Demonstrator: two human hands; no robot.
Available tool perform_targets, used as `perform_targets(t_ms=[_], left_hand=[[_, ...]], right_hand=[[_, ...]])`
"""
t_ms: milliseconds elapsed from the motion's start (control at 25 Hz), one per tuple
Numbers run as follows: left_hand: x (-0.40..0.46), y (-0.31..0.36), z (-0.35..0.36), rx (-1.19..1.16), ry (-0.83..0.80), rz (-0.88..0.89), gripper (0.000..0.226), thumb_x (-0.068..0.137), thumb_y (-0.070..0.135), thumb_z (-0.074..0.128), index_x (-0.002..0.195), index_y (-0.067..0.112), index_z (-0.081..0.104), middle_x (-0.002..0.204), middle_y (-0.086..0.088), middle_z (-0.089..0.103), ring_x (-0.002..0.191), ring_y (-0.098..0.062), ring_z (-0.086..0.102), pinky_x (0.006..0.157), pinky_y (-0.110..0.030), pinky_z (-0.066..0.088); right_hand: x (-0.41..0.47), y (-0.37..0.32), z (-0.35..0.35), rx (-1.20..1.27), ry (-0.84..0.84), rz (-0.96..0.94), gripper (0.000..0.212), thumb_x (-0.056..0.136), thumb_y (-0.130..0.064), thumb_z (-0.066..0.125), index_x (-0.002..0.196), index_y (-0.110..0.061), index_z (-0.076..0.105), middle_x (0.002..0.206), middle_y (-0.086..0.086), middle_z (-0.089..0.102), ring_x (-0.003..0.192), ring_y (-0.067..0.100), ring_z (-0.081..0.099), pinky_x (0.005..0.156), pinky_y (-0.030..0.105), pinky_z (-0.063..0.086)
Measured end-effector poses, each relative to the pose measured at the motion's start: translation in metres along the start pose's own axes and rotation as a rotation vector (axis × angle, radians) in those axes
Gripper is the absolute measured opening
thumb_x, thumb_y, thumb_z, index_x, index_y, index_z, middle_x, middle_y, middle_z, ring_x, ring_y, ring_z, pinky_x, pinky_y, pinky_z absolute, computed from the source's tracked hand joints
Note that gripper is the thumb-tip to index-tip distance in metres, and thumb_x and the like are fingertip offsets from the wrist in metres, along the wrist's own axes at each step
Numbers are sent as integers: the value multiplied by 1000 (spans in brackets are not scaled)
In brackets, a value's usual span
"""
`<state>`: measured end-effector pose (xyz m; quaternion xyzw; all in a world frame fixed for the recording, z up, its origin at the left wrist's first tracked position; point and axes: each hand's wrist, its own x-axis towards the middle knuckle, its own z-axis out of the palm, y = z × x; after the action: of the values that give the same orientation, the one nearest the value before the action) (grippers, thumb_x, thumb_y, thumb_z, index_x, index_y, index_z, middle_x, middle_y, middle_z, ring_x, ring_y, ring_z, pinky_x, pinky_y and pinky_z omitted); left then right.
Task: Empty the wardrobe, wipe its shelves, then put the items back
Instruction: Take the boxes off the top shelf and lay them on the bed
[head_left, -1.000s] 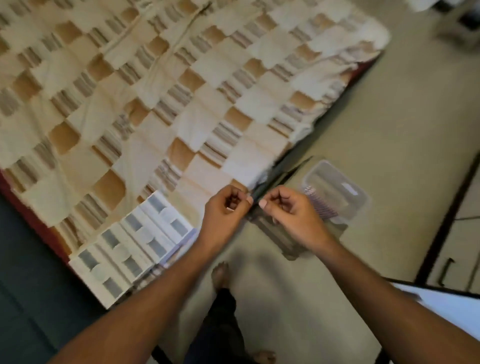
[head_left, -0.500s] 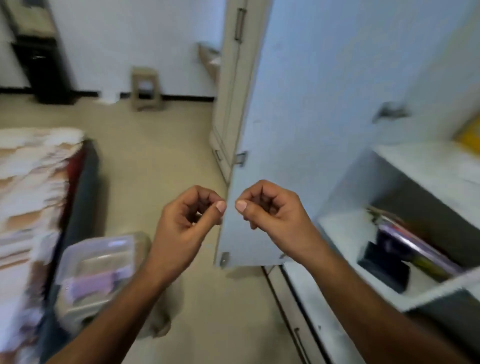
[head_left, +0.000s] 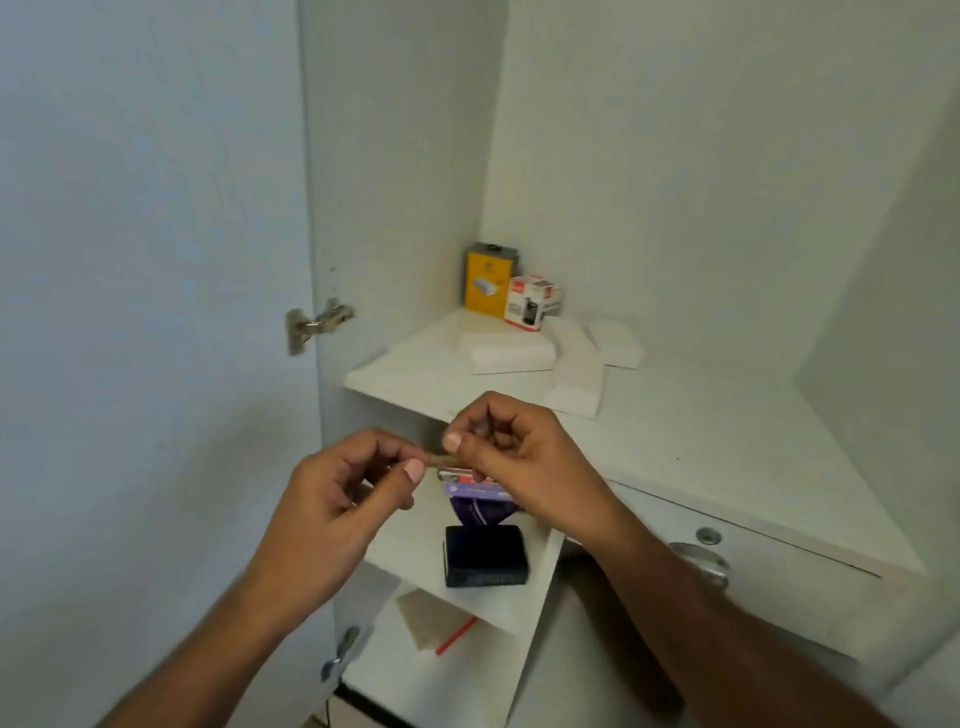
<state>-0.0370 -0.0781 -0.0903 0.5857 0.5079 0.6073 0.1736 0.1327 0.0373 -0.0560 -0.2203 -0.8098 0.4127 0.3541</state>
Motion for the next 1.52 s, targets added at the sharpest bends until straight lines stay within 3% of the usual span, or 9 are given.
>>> perform_targets(t_ms=[200,480,720,840,1000,1200,1320,1400,1520], left_hand=[[59,-37,34,-57,-172,-52,3,93,19,71,93,20,73,86,-2,73,75,-26,66,63,-24,51],[128,-86,86,45,-201,-116,5,90,22,73,91,27,72,81,10,70,70,-3,61,64,-10,44],[218,-120,173,388,-399,-278,58,92,49,64,140,17,55,138,0,59,124,-20,56,106,-33,43],[233,-121,209,417,-441,-304,52,91,54,63,126,15,63,124,0,66,111,-22,60,96,-34,49],[224,-109,232,249,-438,-299,52,89,51,69,131,19,65,121,8,69,108,-5,64,92,-21,48],[258,-116,217,234,-303,-149,25,86,36,76,105,19,76,93,7,75,80,3,66,78,-18,49],[320,-156,159,805,-135,-176,70,79,60,74,136,25,56,139,-2,58,127,-20,53,103,-40,45],[347,-180,121,988,-334,-363,112,64,79,73,154,28,30,161,-2,32,146,-28,30,116,-52,33],[358,-203,102,874,-592,-490,119,66,70,78,158,26,18,164,0,24,148,-24,27,121,-43,26]], right_hand=[[11,55,-61,-285,168,263,9,89,-30,73,96,-25,69,89,-6,68,70,2,63,66,20,50],[39,126,-150,-495,394,604,48,84,-64,65,107,-22,68,97,-1,72,87,18,70,86,42,57],[80,175,-180,-610,323,741,80,84,-77,46,90,-1,66,85,9,65,81,23,59,74,34,44],[83,177,-182,-549,284,721,67,87,-74,42,80,-10,63,82,5,64,77,20,58,68,31,42],[71,175,-187,-345,507,637,56,89,-65,53,126,-22,53,112,-1,58,99,21,58,84,34,48],[53,173,-207,-71,694,541,43,92,-47,60,130,-30,47,117,1,55,91,16,62,70,37,58],[47,172,-217,40,723,521,43,92,-45,60,130,-30,48,121,1,56,94,17,62,75,42,59],[46,171,-217,101,723,522,45,92,-43,60,132,-28,49,124,2,57,99,20,62,78,45,60],[47,174,-215,179,737,499,43,91,-43,60,131,-29,51,122,2,59,100,20,64,79,46,59]])
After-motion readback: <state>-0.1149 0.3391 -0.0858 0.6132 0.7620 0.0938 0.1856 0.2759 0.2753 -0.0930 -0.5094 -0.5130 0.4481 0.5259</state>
